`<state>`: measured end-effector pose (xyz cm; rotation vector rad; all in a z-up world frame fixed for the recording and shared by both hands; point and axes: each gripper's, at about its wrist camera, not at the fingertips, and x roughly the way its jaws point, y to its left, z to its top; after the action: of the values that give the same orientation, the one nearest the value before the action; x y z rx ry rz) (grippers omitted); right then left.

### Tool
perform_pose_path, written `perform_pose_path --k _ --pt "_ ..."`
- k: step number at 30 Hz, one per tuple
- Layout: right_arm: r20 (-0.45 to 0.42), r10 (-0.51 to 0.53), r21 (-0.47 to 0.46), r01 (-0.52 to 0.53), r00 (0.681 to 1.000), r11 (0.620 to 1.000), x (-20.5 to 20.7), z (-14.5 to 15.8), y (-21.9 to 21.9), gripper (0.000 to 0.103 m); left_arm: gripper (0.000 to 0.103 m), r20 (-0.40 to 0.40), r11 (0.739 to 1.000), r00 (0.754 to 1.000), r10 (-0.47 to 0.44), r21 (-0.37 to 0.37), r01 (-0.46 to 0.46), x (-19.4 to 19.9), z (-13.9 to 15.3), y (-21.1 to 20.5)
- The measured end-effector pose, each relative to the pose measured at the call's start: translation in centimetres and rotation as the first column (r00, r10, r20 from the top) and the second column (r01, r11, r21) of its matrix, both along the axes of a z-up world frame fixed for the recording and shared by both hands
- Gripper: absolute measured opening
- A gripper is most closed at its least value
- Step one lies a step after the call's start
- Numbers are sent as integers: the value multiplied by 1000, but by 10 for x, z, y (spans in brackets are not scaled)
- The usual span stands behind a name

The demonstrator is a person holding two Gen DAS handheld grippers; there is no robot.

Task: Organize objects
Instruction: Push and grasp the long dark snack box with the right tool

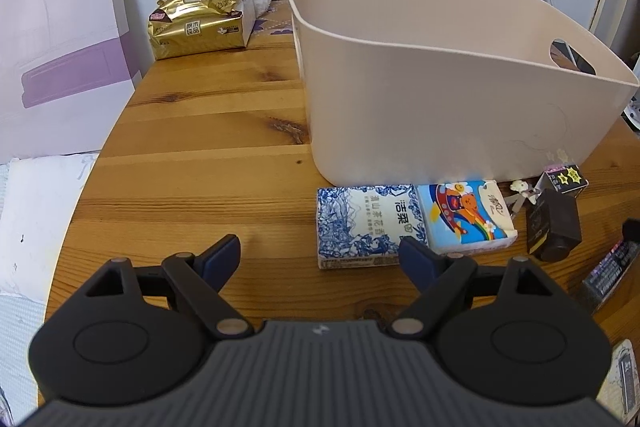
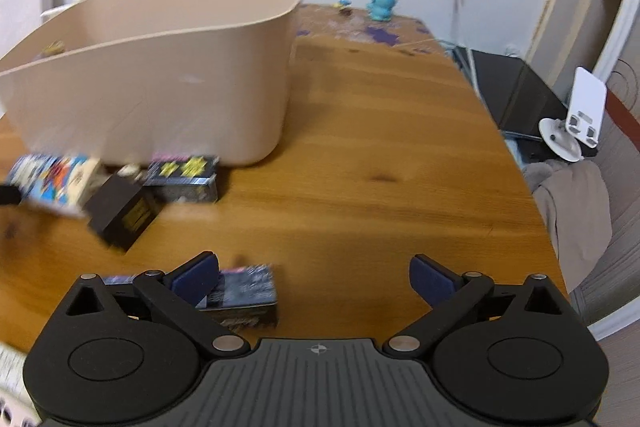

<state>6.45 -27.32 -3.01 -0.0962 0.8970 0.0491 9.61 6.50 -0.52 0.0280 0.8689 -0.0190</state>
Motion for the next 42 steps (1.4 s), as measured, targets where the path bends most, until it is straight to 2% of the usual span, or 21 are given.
perform_pose_path --k 2,12,17,22,25,27,34,37,42 --pt "-11 -4 5 4 1000 1000 2 2 -2 99 87 3 1000 1000 3 -5 -3 -1 2 1" --pt "-18 88 -23 -88 996 996 -32 22 -15 100 87 2 999 999 35 -8 -35 -1 1 13" --pt "-61 140 -45 -143 988 989 -40 15 -7 100 87 -8 999 999 39 -11 -39 -3 -2 14" --pt "-96 97 6 -97 991 995 -19 -7 -2 100 87 -11 999 1000 28 -38 -28 -4 -3 12" --pt "-77 57 16 -56 995 998 -6 -12 0 100 87 -14 999 1000 14 -30 -14 -2 -4 6" --pt "-58 23 26 -21 998 999 2 -13 1 99 88 -21 1000 1000 13 -20 -14 1 -8 3" --pt "-1 -57 119 57 998 991 2 0 -3 99 87 -32 998 999 3 -57 -5 5 -14 -3" --pt "11 -48 169 46 999 985 -3 8 1 100 87 -29 999 1000 -8 -52 7 7 -15 -8" --pt "-14 21 153 -19 1000 988 -2 1 26 100 87 -21 997 1000 5 -77 -7 8 -16 -7"
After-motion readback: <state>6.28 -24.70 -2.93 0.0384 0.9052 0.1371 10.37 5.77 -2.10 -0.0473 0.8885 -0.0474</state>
